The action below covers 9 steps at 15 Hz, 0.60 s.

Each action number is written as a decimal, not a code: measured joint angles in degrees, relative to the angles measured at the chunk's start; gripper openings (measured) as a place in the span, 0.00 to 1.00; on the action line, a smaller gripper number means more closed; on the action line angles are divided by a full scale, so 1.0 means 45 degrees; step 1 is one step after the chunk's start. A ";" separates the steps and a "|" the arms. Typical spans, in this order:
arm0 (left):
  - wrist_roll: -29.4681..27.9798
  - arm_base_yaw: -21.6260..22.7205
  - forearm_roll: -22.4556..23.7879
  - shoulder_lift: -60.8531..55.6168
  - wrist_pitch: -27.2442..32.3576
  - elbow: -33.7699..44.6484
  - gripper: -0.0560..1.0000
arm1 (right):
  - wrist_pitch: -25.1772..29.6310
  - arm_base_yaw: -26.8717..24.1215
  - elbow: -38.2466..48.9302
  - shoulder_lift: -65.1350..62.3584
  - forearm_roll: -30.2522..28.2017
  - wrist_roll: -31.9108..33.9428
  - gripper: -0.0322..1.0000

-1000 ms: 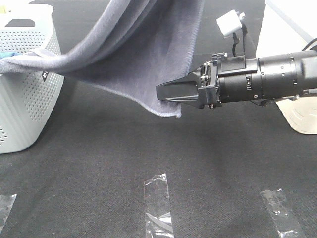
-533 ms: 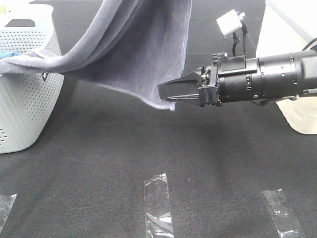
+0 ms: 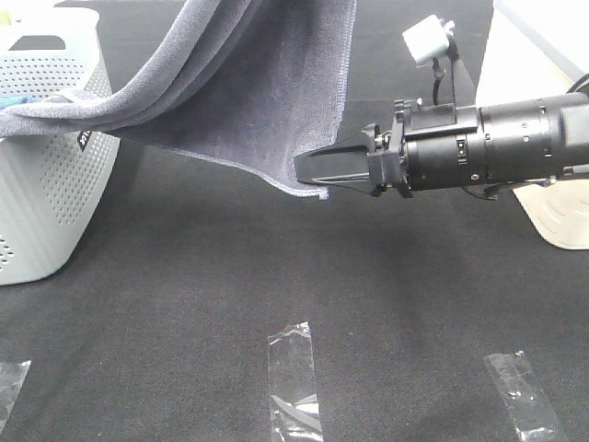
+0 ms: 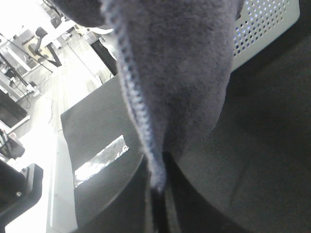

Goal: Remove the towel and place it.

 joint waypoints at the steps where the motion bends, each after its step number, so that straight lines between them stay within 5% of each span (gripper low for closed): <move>1: -0.0191 0.0000 0.0242 0.0000 0.0038 0.0000 0.05 | 0.0000 0.0000 0.0000 0.0000 0.0000 0.0407 0.03; 5: -0.1681 0.0000 0.2024 0.0089 0.0789 -0.0013 0.05 | -0.0216 0.0000 -0.0446 0.0000 -0.0509 0.2839 0.03; 6: -0.2381 0.0000 0.3196 0.0204 0.1235 -0.0025 0.05 | -0.0318 0.0000 -0.0789 0.0000 -0.1273 0.4062 0.03; 7: -0.3489 0.0000 0.5373 0.0535 0.2343 -0.0025 0.05 | -0.0407 0.0000 -0.2012 0.0000 -0.4176 0.7410 0.03; 8: -0.3489 0.0000 0.5373 0.0535 0.2343 -0.0025 0.05 | -0.0407 0.0000 -0.2012 0.0000 -0.4176 0.7410 0.03; 9: -0.3820 0.0013 0.6061 0.0675 0.2776 -0.0025 0.05 | -0.0395 0.0000 -0.2674 0.0000 -0.5781 0.9244 0.03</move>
